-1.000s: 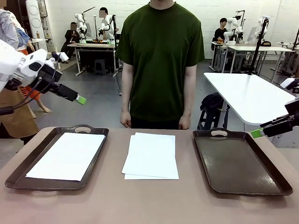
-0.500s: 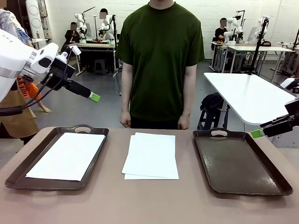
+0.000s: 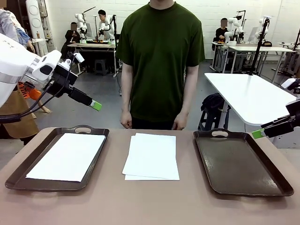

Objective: Sort the A4 documents.
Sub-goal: Receive the A4 Paper.

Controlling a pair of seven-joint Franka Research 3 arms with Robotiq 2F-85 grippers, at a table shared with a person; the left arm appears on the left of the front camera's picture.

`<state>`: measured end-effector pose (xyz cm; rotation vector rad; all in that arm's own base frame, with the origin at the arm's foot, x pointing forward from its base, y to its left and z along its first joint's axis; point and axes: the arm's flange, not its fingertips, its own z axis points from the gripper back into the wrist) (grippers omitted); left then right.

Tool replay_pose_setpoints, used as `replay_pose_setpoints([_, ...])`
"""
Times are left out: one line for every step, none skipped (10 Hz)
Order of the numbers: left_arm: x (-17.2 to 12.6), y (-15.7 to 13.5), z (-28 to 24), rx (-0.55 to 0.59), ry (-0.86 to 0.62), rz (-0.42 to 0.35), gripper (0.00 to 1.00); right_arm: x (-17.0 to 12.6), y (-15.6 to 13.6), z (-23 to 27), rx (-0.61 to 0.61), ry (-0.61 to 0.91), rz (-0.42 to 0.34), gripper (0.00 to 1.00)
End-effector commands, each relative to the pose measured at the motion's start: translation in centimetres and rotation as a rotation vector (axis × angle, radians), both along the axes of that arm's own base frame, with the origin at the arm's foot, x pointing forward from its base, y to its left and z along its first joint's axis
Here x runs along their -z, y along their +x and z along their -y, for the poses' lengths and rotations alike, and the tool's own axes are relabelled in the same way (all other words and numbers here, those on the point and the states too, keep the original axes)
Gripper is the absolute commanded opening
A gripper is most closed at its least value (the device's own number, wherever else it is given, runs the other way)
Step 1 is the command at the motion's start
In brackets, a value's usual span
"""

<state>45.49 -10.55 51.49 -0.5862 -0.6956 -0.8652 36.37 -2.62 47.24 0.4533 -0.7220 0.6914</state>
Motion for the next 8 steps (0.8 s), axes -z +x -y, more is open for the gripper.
replay_pose_setpoints([0.11,0.06,-0.38,-0.006,-0.015,-0.002,1.0,0.22,0.49,0.0,-0.014,0.026,0.015,1.0])
replay_pose_setpoints([0.05,0.22,-0.48,-0.026,-0.017,-0.015,1.0,0.22,0.49,0.0,-0.014,0.026,0.015,1.0])
replay_pose_setpoints([0.03,0.04,-0.13,-0.003,0.0,-0.001,1.0,0.22,0.49,0.0,-0.014,0.026,0.015,1.0])
replay_pose_setpoints([0.03,0.04,-0.13,-0.003,0.0,-0.001,1.0,0.22,0.49,0.0,-0.014,0.026,0.015,1.0])
replay_pose_setpoints([0.03,0.04,-0.13,-0.003,0.0,-0.001,1.0,0.22,0.49,0.0,-0.014,0.026,0.015,1.0])
replay_pose_setpoints([0.03,0.04,-0.13,-0.003,0.0,-0.001,1.0,0.22,0.49,0.0,-0.014,0.026,0.015,1.0])
replay_pose_setpoints([0.03,0.04,-0.13,-0.003,0.0,-0.001,1.0,0.22,0.49,0.0,-0.014,0.026,0.015,1.0])
replay_pose_setpoints([0.03,0.04,-0.13,-0.003,0.0,-0.001,1.0,0.22,0.49,0.0,-0.014,0.026,0.015,1.0])
